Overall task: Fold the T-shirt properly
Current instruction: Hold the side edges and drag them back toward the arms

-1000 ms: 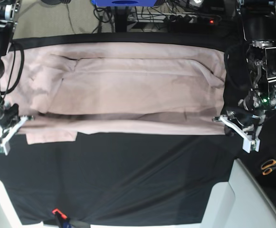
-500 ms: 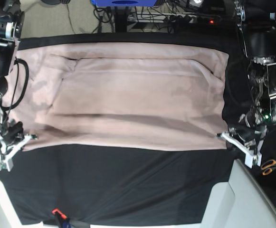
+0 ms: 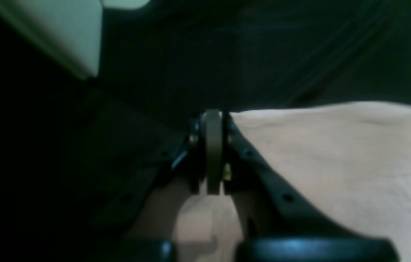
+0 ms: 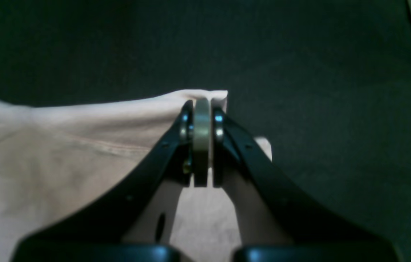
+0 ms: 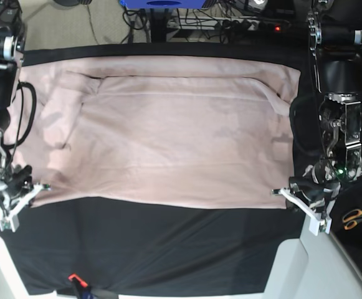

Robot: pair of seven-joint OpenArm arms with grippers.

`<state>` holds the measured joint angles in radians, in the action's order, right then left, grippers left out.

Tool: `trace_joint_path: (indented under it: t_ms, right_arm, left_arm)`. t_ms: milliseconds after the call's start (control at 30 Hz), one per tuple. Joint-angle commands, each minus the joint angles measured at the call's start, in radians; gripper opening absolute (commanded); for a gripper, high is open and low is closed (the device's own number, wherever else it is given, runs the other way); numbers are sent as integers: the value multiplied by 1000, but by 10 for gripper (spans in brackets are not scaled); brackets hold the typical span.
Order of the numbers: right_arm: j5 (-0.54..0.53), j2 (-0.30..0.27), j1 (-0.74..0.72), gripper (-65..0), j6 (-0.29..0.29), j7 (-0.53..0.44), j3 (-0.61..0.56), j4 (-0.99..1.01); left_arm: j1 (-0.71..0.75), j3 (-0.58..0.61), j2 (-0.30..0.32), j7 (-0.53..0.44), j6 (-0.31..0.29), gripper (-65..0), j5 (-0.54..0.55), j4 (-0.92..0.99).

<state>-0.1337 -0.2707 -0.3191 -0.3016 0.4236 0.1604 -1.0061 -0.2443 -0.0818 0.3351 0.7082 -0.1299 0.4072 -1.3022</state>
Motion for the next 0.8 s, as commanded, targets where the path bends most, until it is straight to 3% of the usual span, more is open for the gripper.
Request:
trace_joint_path:
  t_ms: [0,133,300,767]
  right_arm:
    - [-10,-16,-35,-650,5,-42,9,-7]
    - [-10,-17,-36,-650,52,-95,24,23]
    - [-10,-17,-38,-650,54,-98,28,37]
    - [-10,-17,-16,-650,54,-36,18,37]
  left_arm:
    - [-25,-9,6,-19,5,-650,3,-15]
    - [-43,-8,-20,-19,5,-650,-70,17]
    - [-45,-13,-66,-20,5,-650,-169,31]
    - [-33,-19,-70,-20,5,-650,-167,3]
